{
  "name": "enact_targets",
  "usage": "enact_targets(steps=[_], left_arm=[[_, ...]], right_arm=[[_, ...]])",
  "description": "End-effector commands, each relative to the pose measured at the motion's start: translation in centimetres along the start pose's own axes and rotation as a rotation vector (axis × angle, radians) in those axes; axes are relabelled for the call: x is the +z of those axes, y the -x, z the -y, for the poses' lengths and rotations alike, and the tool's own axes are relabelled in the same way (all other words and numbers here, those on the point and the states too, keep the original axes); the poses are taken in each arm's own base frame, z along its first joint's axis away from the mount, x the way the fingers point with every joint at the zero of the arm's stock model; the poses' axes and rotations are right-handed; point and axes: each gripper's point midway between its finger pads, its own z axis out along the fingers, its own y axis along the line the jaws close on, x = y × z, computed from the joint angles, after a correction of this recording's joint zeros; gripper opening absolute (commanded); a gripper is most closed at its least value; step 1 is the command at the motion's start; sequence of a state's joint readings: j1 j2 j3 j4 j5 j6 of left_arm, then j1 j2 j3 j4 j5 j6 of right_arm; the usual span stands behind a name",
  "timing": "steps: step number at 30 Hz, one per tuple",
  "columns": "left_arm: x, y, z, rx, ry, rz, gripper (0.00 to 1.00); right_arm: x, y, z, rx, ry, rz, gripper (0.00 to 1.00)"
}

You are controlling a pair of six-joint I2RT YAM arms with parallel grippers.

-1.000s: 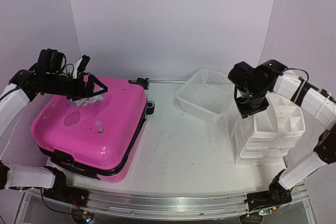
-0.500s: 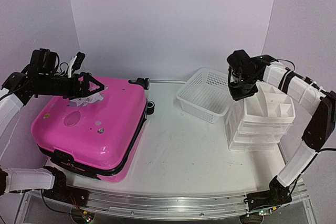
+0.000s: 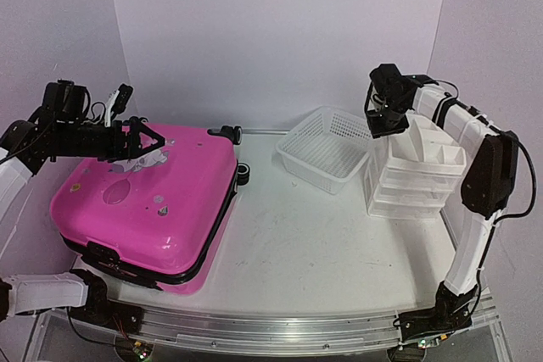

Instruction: Open, take out, and arrange the luggage

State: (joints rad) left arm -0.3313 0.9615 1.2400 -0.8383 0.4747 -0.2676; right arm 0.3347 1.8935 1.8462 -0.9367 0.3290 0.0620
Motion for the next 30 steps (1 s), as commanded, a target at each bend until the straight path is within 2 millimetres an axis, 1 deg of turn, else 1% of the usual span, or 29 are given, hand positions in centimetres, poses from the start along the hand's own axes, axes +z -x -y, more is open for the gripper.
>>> enact_targets(steps=[1,4,6,7,8,10,12,14,15,16,17,18,19,20,22,23,25,28,30], left_arm=[[0.4,-0.4,-0.9,-0.012,0.043,-0.021,0.99],[1.3,-0.1,-2.2,-0.015,0.104,-0.063,0.99],[1.4,0.5,-3.5,-0.002,0.182,-0.075,0.99],[1.2,1.0,-4.4,0.007,0.238,-0.074,0.99],[0.8,1.9,-5.2,0.01,0.292,-0.062,0.99],[-0.1,3.2,-7.6,-0.032,0.376,-0.05,0.99],[-1.3,4.4,-10.5,-0.101,0.441,-0.033,1.0],[-3.1,5.5,-13.9,-0.146,0.616,-0.014,0.99],[-4.0,6.0,-15.4,-0.166,0.698,0.001,1.0],[-4.9,6.4,-17.0,-0.214,0.768,0.025,1.0],[-5.8,6.7,-18.2,-0.266,0.81,0.052,0.99],[-6.8,7.0,-19.2,-0.312,0.827,0.079,0.99],[-7.4,7.2,-19.9,-0.338,0.841,0.101,1.0],[-8.2,7.5,-20.9,-0.355,0.879,0.128,0.99],[-8.1,7.2,-22.2,-0.387,0.887,0.116,0.99],[-7.9,6.7,-22.9,-0.401,0.894,0.099,0.99],[-7.5,5.4,-23.9,-0.421,0.913,0.061,0.99],[-6.7,3.4,-24.6,-0.443,0.914,0.006,1.0],[-6.2,2.3,-24.9,-0.456,0.912,-0.018,0.99]], right_arm=[[-3.6,-1.3,0.0,-0.004,0.048,-0.07,0.54],[-7.1,-2.0,0.0,-0.035,0.047,-0.057,0.73],[-9.4,-2.2,-0.6,-0.098,0.013,-0.03,0.84],[-10.6,-2.3,-1.2,-0.136,0.006,-0.015,0.89],[-11.6,-2.5,-2.0,-0.174,0.008,-0.004,0.93],[-13.3,-3.2,-4.1,-0.221,0.046,0.002,0.98],[-14.7,-4.1,-6.9,-0.24,0.127,-0.006,0.98],[-16.0,-5.6,-11.2,-0.234,0.278,-0.025,0.98],[-16.6,-6.1,-13.6,-0.231,0.358,-0.028,0.98],[-17.3,-6.8,-16.7,-0.2,0.473,-0.042,0.98],[-17.5,-7.4,-19.2,-0.169,0.571,-0.064,0.98],[-18.3,-7.5,-21.7,-0.121,0.684,-0.076,0.98],[-18.7,-7.4,-23.8,-0.058,0.781,-0.085,0.98],[-19.2,-6.4,-26.0,0.019,0.886,-0.057,0.98],[-20.5,-5.3,-29.4,0.132,1.088,-0.056,0.98],[-20.7,-4.8,-30.4,0.171,1.139,-0.06,0.98],[-20.6,-4.1,-31.5,0.216,1.179,-0.073,0.98],[-21.0,-3.3,-33.3,0.275,1.241,-0.078,0.98],[-21.0,-3.0,-35.0,0.33,1.291,-0.105,0.98]])
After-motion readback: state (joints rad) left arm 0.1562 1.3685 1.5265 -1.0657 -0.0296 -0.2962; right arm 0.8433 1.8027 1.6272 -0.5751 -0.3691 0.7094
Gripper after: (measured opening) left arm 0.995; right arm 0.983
